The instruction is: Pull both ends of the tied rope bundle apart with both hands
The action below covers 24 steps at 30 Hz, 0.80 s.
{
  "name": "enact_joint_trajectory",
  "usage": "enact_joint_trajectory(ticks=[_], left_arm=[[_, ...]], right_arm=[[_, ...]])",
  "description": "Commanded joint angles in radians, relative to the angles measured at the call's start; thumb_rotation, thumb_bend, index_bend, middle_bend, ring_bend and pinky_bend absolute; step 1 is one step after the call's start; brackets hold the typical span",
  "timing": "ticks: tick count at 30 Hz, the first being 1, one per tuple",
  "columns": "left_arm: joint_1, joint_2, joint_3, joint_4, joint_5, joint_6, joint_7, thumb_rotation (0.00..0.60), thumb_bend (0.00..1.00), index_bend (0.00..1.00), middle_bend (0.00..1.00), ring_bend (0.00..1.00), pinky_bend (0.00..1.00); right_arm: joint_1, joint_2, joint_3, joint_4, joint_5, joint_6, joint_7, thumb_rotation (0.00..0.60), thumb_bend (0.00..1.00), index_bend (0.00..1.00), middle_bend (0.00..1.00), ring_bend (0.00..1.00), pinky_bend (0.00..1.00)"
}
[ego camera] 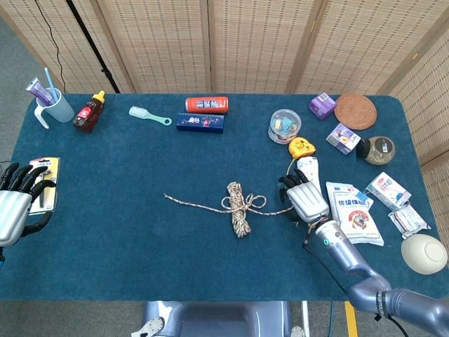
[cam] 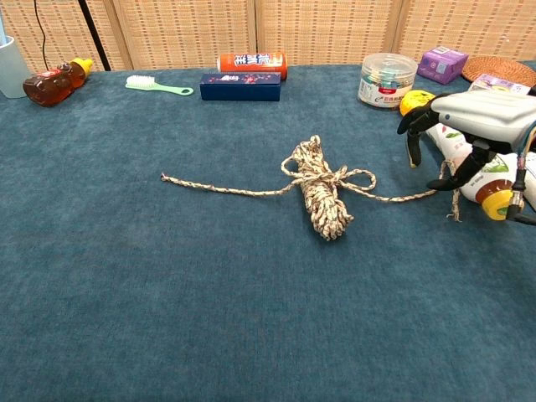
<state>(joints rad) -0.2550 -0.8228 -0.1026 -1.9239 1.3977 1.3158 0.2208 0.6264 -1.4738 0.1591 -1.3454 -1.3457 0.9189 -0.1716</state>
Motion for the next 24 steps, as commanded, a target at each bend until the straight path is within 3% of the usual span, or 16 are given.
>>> enact_joint_trajectory(ticks=[1, 9, 24], left_arm=[[0.003, 0.003, 0.002, 0.002, -0.001, 0.003, -0.004, 0.600, 0.27, 0.30, 0.16, 0.09, 0.00], [0.008, 0.006, 0.006, 0.005, 0.005, 0.010, -0.011, 0.600, 0.27, 0.30, 0.16, 0.09, 0.00], [0.024, 0.010, 0.017, 0.020, 0.008, 0.022, -0.038, 0.600, 0.27, 0.30, 0.16, 0.09, 0.00]], right_arm=[[0.001, -0.026, -0.007, 0.033, 0.006, 0.005, 0.005, 0.600, 0.28, 0.49, 0.17, 0.11, 0.00], [0.011, -0.077, -0.020, 0.095, -0.012, 0.022, -0.001, 0.600, 0.28, 0.49, 0.12, 0.08, 0.00], [0.048, -0.124, -0.041, 0.142, -0.052, 0.020, -0.051, 0.600, 0.28, 0.51, 0.11, 0.07, 0.00]])
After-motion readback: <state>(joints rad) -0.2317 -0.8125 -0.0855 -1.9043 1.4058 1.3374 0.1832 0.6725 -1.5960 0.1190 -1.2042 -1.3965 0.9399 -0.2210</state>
